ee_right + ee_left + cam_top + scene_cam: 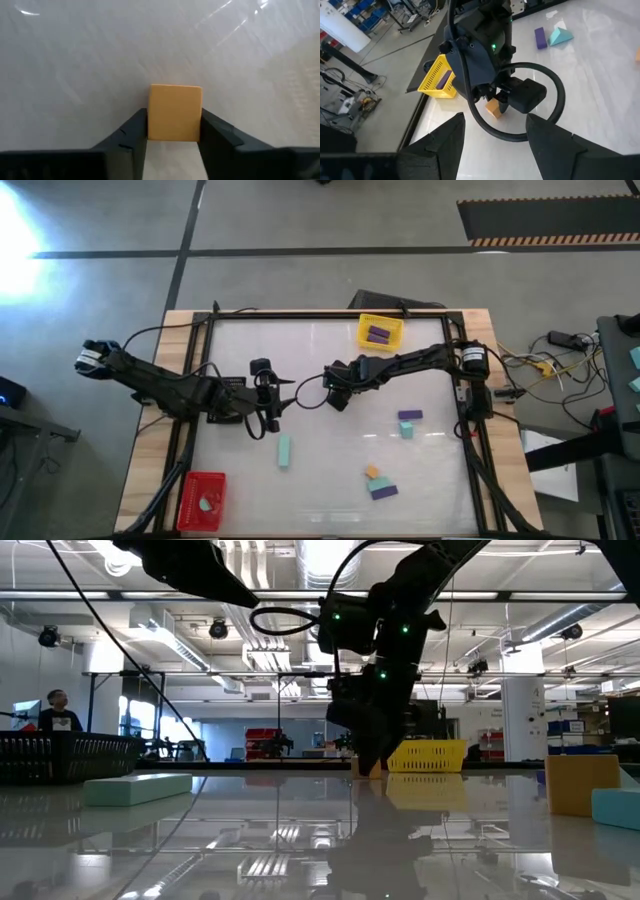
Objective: Sort & place blocks by color
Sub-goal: Put the yellow block into the black bin
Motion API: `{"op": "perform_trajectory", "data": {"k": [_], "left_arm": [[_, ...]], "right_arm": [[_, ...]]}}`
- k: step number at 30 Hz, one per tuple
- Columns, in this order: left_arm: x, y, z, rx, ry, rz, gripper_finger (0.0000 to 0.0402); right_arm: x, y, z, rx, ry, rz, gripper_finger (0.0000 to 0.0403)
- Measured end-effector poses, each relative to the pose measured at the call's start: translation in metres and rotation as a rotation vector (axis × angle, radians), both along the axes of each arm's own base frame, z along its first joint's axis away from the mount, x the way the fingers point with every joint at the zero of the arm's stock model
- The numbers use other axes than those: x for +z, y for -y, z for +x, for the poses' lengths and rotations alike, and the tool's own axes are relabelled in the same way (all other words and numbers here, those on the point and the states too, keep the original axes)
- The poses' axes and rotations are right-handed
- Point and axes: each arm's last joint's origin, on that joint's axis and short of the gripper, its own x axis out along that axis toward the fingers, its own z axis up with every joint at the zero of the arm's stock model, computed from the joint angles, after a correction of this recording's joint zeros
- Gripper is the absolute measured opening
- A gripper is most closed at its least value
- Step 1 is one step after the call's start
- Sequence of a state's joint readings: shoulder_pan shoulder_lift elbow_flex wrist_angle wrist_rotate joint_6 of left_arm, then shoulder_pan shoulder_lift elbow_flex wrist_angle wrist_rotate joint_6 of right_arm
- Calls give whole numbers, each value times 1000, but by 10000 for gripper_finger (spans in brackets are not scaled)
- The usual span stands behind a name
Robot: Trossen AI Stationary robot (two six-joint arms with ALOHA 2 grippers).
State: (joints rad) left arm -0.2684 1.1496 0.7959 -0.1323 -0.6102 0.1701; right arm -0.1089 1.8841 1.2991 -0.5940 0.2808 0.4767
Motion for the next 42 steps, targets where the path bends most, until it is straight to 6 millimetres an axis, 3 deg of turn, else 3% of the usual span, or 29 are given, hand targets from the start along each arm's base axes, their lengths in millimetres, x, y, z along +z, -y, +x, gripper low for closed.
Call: {"op": "perform_trajectory", "data": {"k": [5,11,15,19,26,30,42], "left_arm": [[0,0,0,21,23,-50,194],[-5,11,10,-9,67,-63,194],[-14,24,23,-51,83,-47,194],[-23,40,38,-97,111,7,194],[-33,69,58,-36,153,236,194],[-38,75,68,-36,218,260,194],[-45,72,93,10,307,271,194]], "right_arm": [[10,-12,-1,96,-8,-17,119],[36,-47,-14,211,36,-30,119],[52,-72,-29,266,213,-35,119],[59,-87,-46,290,498,-27,119],[59,-89,-79,315,1015,4,119],[59,-89,-93,354,1238,110,119],[59,-89,-98,354,1332,174,119]]}}
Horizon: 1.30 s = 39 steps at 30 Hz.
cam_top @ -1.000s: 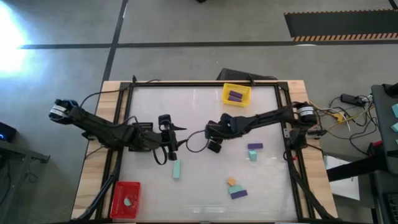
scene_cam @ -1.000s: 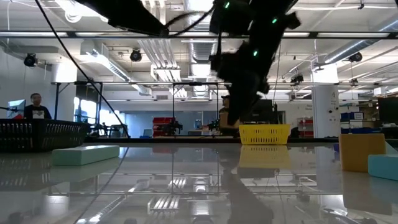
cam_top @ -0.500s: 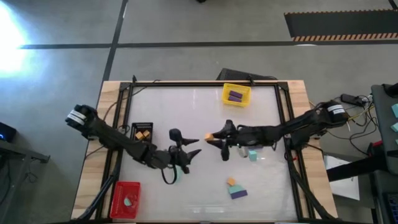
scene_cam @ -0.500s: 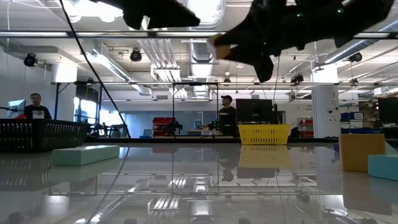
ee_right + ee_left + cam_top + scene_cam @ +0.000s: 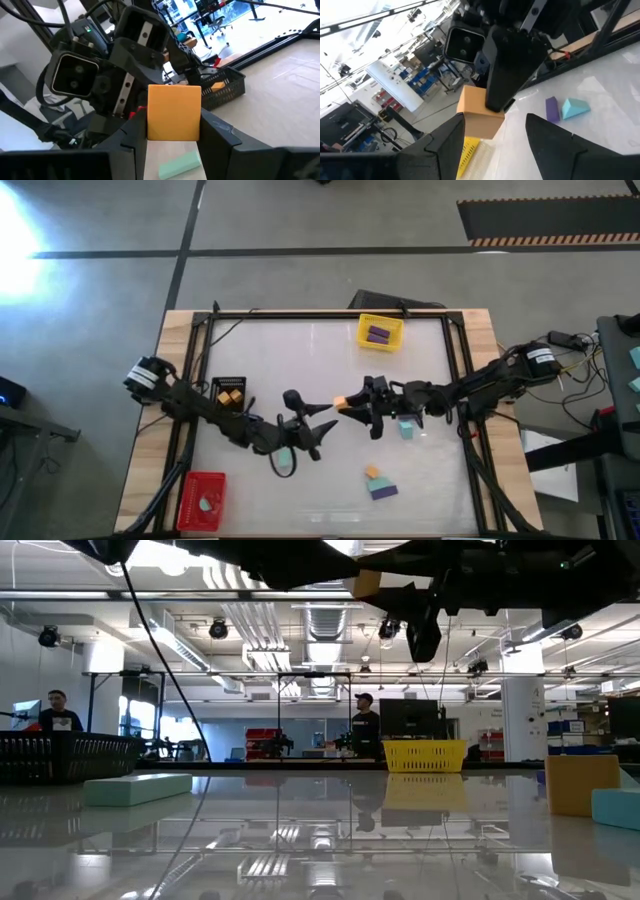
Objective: Sort & place blocks by color
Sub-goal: Put the yellow block into the black bin
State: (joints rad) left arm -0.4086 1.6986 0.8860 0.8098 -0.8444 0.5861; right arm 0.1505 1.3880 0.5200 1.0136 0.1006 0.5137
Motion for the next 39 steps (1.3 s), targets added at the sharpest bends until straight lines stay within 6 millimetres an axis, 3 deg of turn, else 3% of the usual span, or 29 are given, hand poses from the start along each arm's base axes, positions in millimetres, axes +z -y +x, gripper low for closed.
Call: {"op": "perform_trajectory", "data": {"k": [17,33,39], "left_arm": [[1,-12,8,17,64,-21,194],[0,-16,10,-21,7,99,193],[0,-15,10,-32,7,101,149]], "right_arm": [[2,0,2,4,2,13,119],[3,-1,2,41,4,81,119],[1,-1,2,35,-9,80,119]]}}
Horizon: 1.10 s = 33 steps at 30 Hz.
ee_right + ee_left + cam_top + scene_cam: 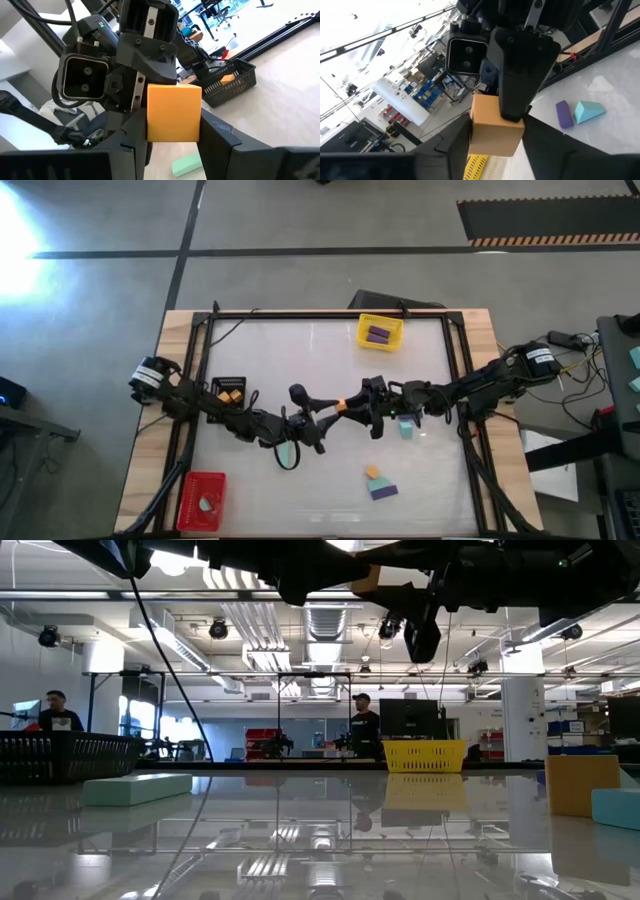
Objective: Sort & place blocks by color
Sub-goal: Put the yellow block into the black bin
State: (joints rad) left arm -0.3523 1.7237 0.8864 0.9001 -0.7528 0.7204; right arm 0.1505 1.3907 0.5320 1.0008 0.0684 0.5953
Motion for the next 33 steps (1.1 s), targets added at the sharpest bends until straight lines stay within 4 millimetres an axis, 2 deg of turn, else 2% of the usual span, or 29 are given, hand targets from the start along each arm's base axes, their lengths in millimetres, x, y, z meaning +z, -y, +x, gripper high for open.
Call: {"op": "perform_trajectory", "data": {"k": [3,6,15,21,25,29,33], "left_arm": [[0,0,0,7,-5,7,122],[0,0,0,6,-2,1,122],[-4,0,-1,3,2,-56,122],[-12,-4,-3,127,-51,-133,122],[-16,-6,-9,163,-74,-261,122],[-16,-16,-19,231,-111,-441,122],[-2,-32,-43,253,-230,-704,122]], "right_arm": [[0,0,0,-1,-1,11,119],[0,0,0,-2,-2,8,129],[-3,3,-1,-11,-45,-27,212],[-3,14,-7,-47,-158,-41,254],[3,25,-16,-89,-250,-50,269],[18,33,-26,-121,-265,-65,268],[36,36,-35,-127,-221,-122,257]]}}
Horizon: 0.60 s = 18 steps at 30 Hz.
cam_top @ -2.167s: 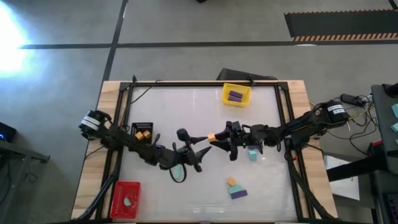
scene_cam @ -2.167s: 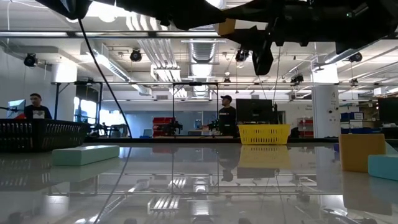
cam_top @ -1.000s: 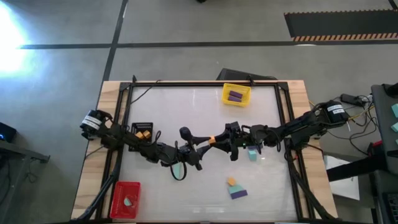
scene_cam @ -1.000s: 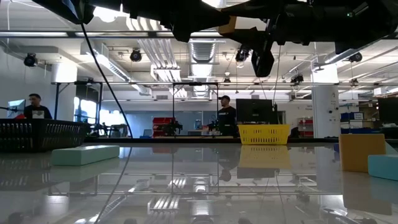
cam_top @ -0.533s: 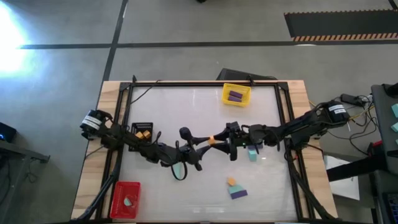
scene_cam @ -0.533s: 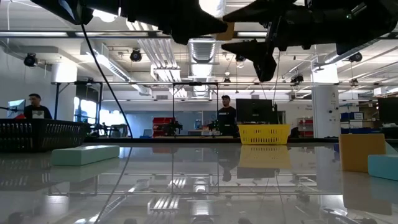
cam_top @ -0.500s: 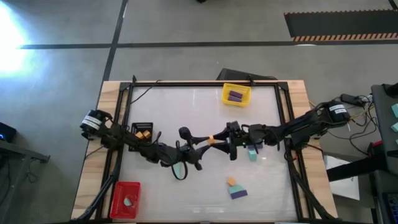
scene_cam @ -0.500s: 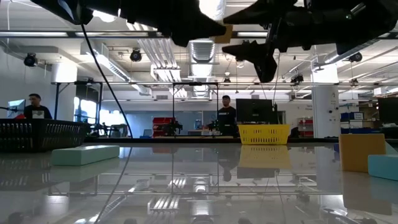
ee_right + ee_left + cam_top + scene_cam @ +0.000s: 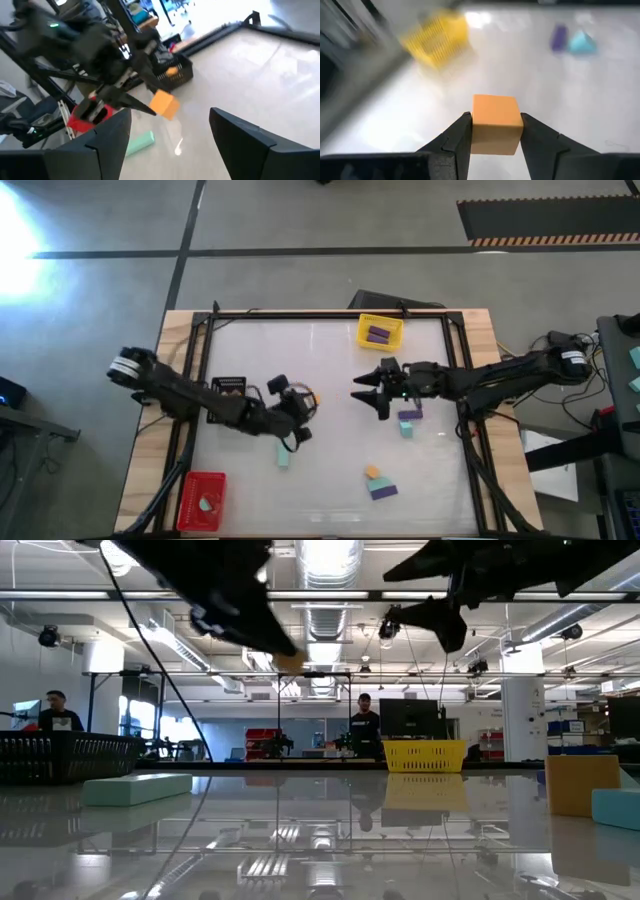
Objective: Sort & place blocks by color
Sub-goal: Put the yellow block into the black bin
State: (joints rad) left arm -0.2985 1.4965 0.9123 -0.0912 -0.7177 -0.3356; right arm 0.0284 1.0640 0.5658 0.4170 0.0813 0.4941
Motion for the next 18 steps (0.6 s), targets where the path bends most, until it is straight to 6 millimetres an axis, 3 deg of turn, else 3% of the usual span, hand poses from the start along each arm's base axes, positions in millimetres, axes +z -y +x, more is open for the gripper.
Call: {"op": "perform_trajectory", "data": {"k": [6,10,13,18], "left_arm": [[18,-34,-62,168,-476,-495,122],[33,-53,-102,307,-770,-580,122],[35,-66,-112,349,-802,-650,122],[19,-72,-120,107,-983,-554,122]], "right_arm": [[19,1,-11,4,60,-93,252],[20,1,-13,5,50,-100,249],[16,1,-13,6,24,-101,246],[15,1,-11,7,17,-101,242]]}}
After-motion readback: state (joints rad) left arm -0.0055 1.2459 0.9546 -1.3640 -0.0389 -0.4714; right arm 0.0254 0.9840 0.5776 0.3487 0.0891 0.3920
